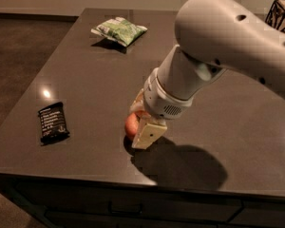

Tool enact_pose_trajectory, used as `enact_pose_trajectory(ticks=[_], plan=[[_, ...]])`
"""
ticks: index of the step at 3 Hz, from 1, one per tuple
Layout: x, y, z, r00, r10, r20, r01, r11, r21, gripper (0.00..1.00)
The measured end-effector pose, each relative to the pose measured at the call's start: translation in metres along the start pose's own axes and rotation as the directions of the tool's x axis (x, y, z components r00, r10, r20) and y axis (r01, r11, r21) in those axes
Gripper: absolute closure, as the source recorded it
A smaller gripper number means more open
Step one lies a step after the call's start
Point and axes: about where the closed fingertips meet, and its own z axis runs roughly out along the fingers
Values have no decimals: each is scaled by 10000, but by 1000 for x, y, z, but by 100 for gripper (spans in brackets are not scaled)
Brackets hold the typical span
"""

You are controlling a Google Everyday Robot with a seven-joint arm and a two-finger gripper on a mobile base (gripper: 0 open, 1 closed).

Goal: Move apple near green jalapeno chip bag

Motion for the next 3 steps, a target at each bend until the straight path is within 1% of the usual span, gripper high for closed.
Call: enact_pose_trajectory(ticks=[1, 2, 3], plan=[[-12, -9, -18, 9995, 166, 277, -172, 9996, 209, 85], [-23, -34, -32, 9949, 807, 598, -824, 9962, 268, 100], [-39, -66, -39, 9863, 1487, 719, -1526, 9869, 525, 100]])
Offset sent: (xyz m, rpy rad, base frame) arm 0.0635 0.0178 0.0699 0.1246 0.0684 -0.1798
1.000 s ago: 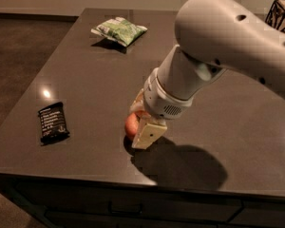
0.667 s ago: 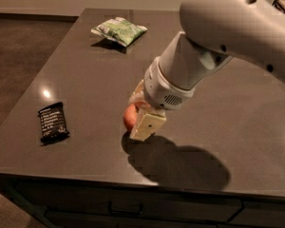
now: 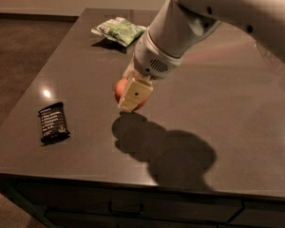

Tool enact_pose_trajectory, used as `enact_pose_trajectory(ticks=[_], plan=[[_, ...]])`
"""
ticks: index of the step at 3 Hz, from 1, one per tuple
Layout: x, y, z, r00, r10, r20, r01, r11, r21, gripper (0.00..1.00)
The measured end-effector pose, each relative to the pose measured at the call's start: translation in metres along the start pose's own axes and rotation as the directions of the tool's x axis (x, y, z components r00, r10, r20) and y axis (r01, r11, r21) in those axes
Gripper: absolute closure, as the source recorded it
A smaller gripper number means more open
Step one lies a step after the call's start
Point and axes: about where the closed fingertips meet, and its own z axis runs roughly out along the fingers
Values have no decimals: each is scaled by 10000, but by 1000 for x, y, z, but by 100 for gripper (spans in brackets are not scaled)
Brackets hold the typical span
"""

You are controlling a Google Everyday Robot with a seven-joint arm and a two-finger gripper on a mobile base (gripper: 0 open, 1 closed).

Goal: Move apple near green jalapeno chip bag

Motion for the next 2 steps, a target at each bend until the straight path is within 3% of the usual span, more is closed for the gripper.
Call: enact_pose_trajectory(ticks=[1, 2], plan=[[-16, -26, 0, 9973, 726, -48, -724, 9964, 438, 100], [-18, -26, -1, 9960, 892, -37, -890, 9950, 457, 100]])
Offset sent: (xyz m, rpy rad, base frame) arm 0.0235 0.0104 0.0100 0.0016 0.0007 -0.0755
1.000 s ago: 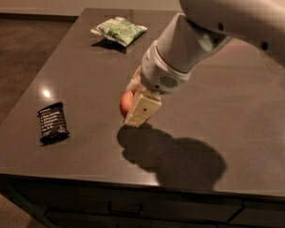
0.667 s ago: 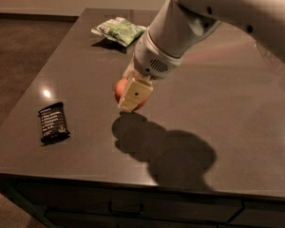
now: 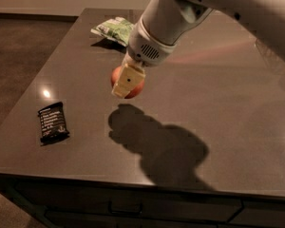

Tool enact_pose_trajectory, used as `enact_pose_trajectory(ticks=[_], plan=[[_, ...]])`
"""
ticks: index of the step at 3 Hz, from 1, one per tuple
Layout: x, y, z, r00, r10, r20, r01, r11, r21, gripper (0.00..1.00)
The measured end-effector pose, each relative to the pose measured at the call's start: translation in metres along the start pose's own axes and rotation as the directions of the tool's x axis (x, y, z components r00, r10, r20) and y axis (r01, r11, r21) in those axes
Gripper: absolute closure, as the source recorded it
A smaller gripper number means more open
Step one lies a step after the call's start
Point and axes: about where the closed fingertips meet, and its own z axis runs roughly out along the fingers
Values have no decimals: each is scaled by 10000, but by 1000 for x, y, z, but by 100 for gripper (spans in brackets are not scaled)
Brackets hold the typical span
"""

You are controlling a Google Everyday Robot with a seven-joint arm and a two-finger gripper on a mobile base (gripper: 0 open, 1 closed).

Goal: Move apple near green jalapeno chip bag

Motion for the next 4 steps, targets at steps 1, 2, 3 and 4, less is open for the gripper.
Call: enact_pose_trajectory(ticks=[1, 2, 3, 4], plan=[[8, -18, -2, 9915, 1218, -460, -1188, 9909, 637, 100], [11, -50, 1, 9736, 2185, -660, -2080, 9684, 1375, 100], [20, -90, 4, 9512, 3041, -527, -2856, 9321, 2227, 100], [27, -130, 2, 9331, 3593, -136, -3377, 8888, 3099, 100]])
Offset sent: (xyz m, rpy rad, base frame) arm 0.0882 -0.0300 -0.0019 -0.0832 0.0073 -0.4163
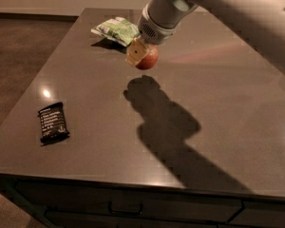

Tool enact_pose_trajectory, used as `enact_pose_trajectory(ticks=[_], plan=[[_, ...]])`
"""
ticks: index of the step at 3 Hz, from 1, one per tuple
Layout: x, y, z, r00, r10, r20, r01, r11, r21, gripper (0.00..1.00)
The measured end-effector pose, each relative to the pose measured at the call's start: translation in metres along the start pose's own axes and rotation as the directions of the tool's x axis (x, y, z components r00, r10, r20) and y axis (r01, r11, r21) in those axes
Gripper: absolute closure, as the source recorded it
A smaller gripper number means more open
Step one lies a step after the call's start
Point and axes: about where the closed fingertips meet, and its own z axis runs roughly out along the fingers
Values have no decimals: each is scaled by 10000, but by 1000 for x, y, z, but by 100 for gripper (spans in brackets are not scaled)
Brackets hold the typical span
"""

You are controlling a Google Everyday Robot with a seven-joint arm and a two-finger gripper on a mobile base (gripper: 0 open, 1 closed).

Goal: Move apple near green jalapeno chip bag

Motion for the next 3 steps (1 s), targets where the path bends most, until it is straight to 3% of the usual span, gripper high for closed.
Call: enact_pose_trajectory(ticks=[1, 2, 3], plan=[[-7, -35, 7, 9984, 476, 321, -498, 9961, 727, 100], [-18, -62, 20, 9978, 577, 331, -610, 9924, 1072, 100], [-24, -85, 43, 9965, 823, 176, -835, 9928, 856, 100]])
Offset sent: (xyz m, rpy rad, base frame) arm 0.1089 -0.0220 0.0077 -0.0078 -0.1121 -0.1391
